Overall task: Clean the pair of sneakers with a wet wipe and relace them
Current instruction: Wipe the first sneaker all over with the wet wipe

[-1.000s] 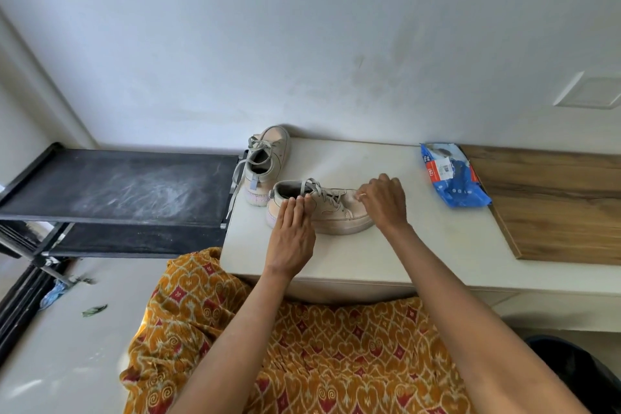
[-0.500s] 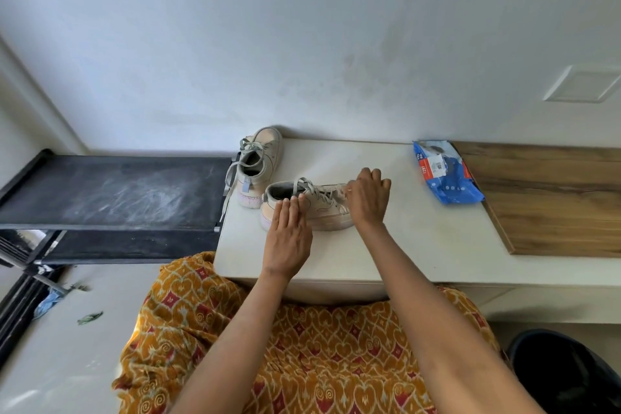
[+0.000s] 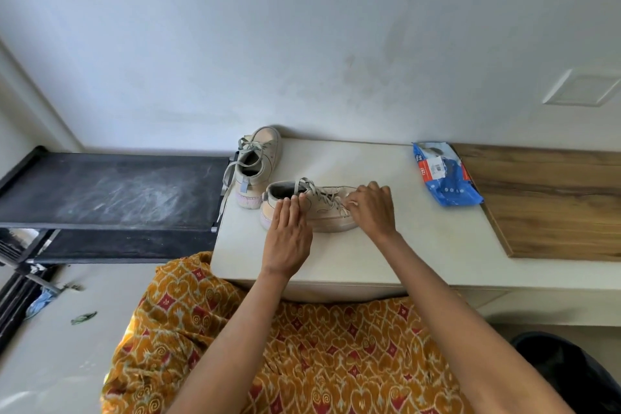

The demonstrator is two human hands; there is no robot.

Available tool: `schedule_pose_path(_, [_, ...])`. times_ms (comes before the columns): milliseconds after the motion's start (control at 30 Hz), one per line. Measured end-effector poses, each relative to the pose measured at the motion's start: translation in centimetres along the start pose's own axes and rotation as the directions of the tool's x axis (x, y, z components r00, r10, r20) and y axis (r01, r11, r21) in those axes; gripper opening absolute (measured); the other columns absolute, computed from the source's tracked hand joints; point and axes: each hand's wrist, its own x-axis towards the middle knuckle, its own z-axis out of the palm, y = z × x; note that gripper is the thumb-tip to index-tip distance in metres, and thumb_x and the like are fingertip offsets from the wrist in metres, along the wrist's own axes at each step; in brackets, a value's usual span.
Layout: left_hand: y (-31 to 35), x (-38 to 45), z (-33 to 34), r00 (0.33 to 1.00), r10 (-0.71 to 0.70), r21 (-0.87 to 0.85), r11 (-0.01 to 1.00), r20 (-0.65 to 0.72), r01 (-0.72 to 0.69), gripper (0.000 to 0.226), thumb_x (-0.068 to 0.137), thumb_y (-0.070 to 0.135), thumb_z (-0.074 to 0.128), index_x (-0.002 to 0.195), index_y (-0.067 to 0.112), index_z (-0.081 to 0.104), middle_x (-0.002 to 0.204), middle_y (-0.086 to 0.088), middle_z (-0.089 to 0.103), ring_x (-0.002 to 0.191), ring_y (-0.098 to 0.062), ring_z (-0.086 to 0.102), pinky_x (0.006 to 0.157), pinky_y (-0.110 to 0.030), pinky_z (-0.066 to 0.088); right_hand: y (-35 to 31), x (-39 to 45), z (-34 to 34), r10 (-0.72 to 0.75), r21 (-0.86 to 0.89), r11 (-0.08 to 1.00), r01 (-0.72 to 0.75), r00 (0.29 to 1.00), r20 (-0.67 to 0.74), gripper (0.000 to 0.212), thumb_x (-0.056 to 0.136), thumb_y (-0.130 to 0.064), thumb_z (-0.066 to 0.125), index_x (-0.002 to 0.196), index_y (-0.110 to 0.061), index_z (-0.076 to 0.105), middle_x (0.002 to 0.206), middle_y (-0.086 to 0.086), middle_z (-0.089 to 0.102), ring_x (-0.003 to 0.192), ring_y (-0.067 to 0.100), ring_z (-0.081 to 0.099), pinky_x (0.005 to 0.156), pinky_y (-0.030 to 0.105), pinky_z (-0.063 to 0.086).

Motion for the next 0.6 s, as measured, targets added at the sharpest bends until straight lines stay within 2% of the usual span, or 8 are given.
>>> schedule_pose_path(67, [0.1, 0.0, -0.1, 1.0, 0.001, -0.006, 1.0, -0.002, -0.001, 0.055, 0.091, 0.021, 0.031, 0.137, -0.008, 0.033, 0.132, -0.025, 0.051, 0.123, -0.039, 0.047, 0.114, -0.044, 0.021, 0.8, 1.5, -0.4, -0.011, -0.104, 0.995, 0.013, 1.0, 0.016, 0.021, 0.09, -0.024, 0.053, 0.092, -0.025, 0.074, 0.094, -0.001, 0.068, 0.097, 0.022, 0.052, 0.078, 0.035, 0.03])
schedule_pose_path(133, [0.1, 0.0, -0.3, 1.0, 0.008, -0.006, 1.0, -0.002, -0.008, 0.055, 0.09, 0.021, 0.032, 0.137, -0.008, 0.031, 0.132, -0.025, 0.051, 0.123, -0.039, 0.048, 0.113, -0.045, 0.025, 0.5, 2.8, -0.8, 0.048, -0.156, 0.987, -0.045, 0.999, 0.011, 0.023, 0.092, -0.021, 0.049, 0.097, -0.024, 0.072, 0.096, -0.001, 0.067, 0.1, 0.022, 0.051, 0.079, 0.034, 0.031])
schedule_pose_path(233, [0.1, 0.0, -0.4, 1.0, -0.006, -0.014, 1.0, -0.01, 0.006, 0.056, 0.09, 0.022, 0.031, 0.137, -0.008, 0.033, 0.132, -0.024, 0.05, 0.124, -0.038, 0.047, 0.114, -0.044, 0.021, -1.1, 2.8, -0.7, 0.136, -0.058, 0.989, -0.135, 0.991, 0.0, 0.022, 0.092, -0.018, 0.05, 0.095, -0.023, 0.072, 0.096, 0.001, 0.066, 0.101, 0.024, 0.052, 0.081, 0.033, 0.032])
schedule_pose_path(300, [0.1, -0.1, -0.4, 1.0, -0.005, -0.018, 1.0, -0.018, 0.005, 0.056, 0.09, 0.022, 0.031, 0.137, -0.008, 0.032, 0.132, -0.025, 0.05, 0.124, -0.039, 0.047, 0.114, -0.044, 0.018, -0.8, 1.8, 0.0, 0.07, -0.008, 0.998, -0.069, 0.997, 0.044, 0.023, 0.09, -0.015, 0.052, 0.093, -0.024, 0.073, 0.095, 0.003, 0.066, 0.099, 0.024, 0.052, 0.082, 0.034, 0.033])
schedule_pose_path(400, [0.2, -0.1, -0.3, 1.0, 0.0, -0.016, 1.0, -0.022, 0.0, 0.056, 0.09, 0.021, 0.029, 0.137, -0.009, 0.028, 0.132, -0.025, 0.05, 0.123, -0.039, 0.048, 0.113, -0.045, 0.023, 1.1, 1.4, -0.3, 0.009, 0.013, 1.0, -0.01, 0.997, 0.073, 0.022, 0.089, -0.021, 0.052, 0.095, -0.025, 0.073, 0.098, 0.001, 0.067, 0.1, 0.024, 0.052, 0.08, 0.035, 0.032])
schedule_pose_path(467, [0.3, 0.0, -0.4, 1.0, -0.006, -0.027, 1.0, -0.013, 0.005, 0.056, 0.091, 0.021, 0.029, 0.137, -0.009, 0.026, 0.133, -0.026, 0.049, 0.124, -0.039, 0.047, 0.112, -0.046, 0.024, 1.1, 1.6, -0.7, 0.071, -0.041, 0.997, -0.07, 0.997, 0.024, 0.022, 0.09, -0.023, 0.05, 0.096, -0.022, 0.071, 0.098, 0.002, 0.067, 0.099, 0.025, 0.053, 0.077, 0.035, 0.032])
schedule_pose_path(533, [0.1, -0.1, -0.5, 1.0, 0.005, -0.038, 0.999, 0.001, -0.005, 0.056, 0.091, 0.021, 0.029, 0.138, -0.01, 0.028, 0.133, -0.026, 0.049, 0.124, -0.039, 0.047, 0.113, -0.046, 0.023, -0.8, 1.6, -1.3, 0.188, 0.109, 0.978, -0.176, 0.976, -0.109, 0.017, 0.089, -0.023, 0.054, 0.091, -0.02, 0.07, 0.092, 0.005, 0.067, 0.093, 0.028, 0.055, 0.075, 0.036, 0.035])
schedule_pose_path(600, [-0.1, -0.2, -0.6, 1.0, 0.012, -0.044, 0.999, -0.004, -0.012, 0.055, 0.091, 0.02, 0.03, 0.137, -0.009, 0.032, 0.133, -0.026, 0.049, 0.124, -0.039, 0.047, 0.115, -0.044, 0.021, -3.6, 0.9, -1.3, 0.163, 0.295, 0.952, -0.079, 0.949, -0.271, 0.012, 0.084, -0.026, 0.058, 0.083, -0.022, 0.069, 0.081, 0.002, 0.067, 0.083, 0.027, 0.056, 0.071, 0.036, 0.035])
